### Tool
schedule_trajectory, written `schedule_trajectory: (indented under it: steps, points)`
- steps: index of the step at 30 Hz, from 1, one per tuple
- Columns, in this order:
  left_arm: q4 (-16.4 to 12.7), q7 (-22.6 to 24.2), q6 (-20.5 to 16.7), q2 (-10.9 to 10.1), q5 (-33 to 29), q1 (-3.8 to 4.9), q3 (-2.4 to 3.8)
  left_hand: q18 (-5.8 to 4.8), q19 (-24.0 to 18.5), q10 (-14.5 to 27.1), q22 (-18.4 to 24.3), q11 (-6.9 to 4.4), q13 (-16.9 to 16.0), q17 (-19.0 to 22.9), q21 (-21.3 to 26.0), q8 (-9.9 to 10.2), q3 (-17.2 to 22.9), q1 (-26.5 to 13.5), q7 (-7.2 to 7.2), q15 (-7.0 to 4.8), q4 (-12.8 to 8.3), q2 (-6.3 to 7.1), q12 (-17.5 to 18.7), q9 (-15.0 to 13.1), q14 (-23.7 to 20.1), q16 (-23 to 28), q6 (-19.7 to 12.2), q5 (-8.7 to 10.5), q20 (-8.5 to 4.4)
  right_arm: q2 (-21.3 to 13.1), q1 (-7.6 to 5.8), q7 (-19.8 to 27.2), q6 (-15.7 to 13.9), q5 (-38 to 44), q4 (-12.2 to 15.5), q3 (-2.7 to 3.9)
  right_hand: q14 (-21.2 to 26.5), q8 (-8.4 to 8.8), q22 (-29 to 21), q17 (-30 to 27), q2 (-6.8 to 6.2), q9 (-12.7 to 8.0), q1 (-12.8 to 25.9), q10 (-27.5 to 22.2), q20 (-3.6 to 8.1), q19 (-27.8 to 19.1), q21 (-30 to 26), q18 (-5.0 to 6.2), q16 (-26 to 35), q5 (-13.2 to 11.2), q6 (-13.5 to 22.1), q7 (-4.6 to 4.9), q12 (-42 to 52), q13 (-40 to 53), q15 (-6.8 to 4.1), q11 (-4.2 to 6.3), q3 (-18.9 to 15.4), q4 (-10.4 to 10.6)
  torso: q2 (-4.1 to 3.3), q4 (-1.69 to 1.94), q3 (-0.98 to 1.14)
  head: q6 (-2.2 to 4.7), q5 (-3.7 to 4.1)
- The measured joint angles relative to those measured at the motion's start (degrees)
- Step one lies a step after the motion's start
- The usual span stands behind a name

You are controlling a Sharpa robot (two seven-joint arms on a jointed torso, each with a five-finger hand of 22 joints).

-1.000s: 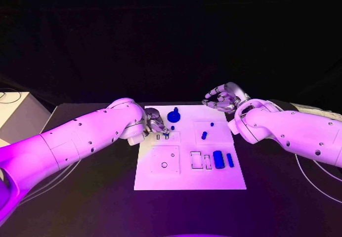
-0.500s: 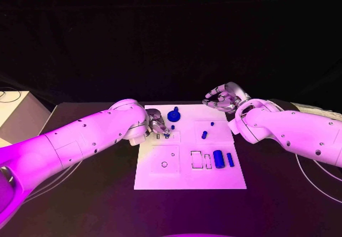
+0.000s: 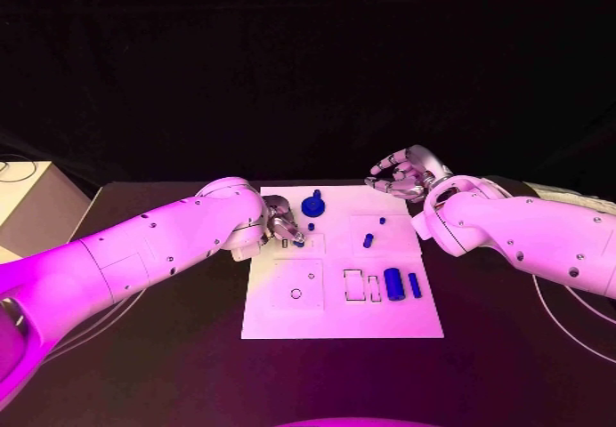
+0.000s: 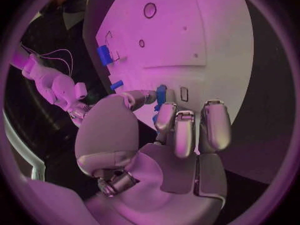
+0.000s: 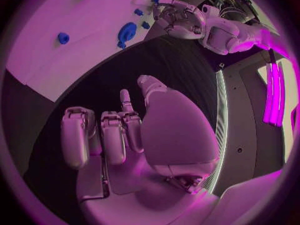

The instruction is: Assemble the parts on the task board

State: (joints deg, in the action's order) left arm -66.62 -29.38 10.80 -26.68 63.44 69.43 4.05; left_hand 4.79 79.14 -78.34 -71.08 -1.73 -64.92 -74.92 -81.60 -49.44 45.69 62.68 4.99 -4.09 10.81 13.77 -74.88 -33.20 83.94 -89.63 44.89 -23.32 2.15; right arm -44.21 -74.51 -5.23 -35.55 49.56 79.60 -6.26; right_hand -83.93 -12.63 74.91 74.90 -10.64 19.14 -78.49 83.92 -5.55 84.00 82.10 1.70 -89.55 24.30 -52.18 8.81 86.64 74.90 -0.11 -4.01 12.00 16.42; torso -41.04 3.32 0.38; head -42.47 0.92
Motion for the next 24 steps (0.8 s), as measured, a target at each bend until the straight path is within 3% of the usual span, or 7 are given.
schedule_trajectory:
  steps: [18, 24]
  points:
    - [-0.06, -0.07, 1.03, -0.01, 1.09, 0.05, -0.02, 0.0, 0.0, 0.01, 0.01, 0.01, 0.16, 0.0, 0.0, 0.01, 0.0, 0.16, 0.0, -0.21, 0.0, -0.16, 0.0, -0.05, 0.22, 0.0, 0.0, 0.01, 0.0, -0.02, 0.0, -0.04, 0.04, 0.0, -0.01, 0.0, 0.0, 0.0, 0.04, 0.0, 0.0, -0.02, 0.0, 0.0, 0.0, 0.0, 0.0, 0.0, 0.0, 0.0, 0.0, 0.0, 0.0, 0.0, 0.0, 0.0, 0.05, -0.06, 0.01, 0.02, -0.03, -0.34, 0.0]
    - [0.23, -0.07, 1.09, 0.26, 1.36, 0.06, -0.02, 0.0, 0.0, -0.01, -0.05, 0.0, 0.17, 0.0, 0.0, 0.06, 0.0, -0.27, 0.02, -0.21, 0.0, -0.59, 0.0, -1.22, 0.22, 0.0, 0.38, 0.02, 0.0, -0.03, 0.01, -0.05, 0.04, 0.0, -0.01, 0.0, 0.0, 0.0, 0.04, 0.0, 0.0, -0.03, 0.0, 0.0, 0.0, 0.0, 0.0, 0.0, 0.0, 0.0, 0.0, -0.01, 0.0, 0.0, 0.0, 0.0, 0.06, -0.06, -0.02, -0.03, -0.02, -0.42, -0.08]
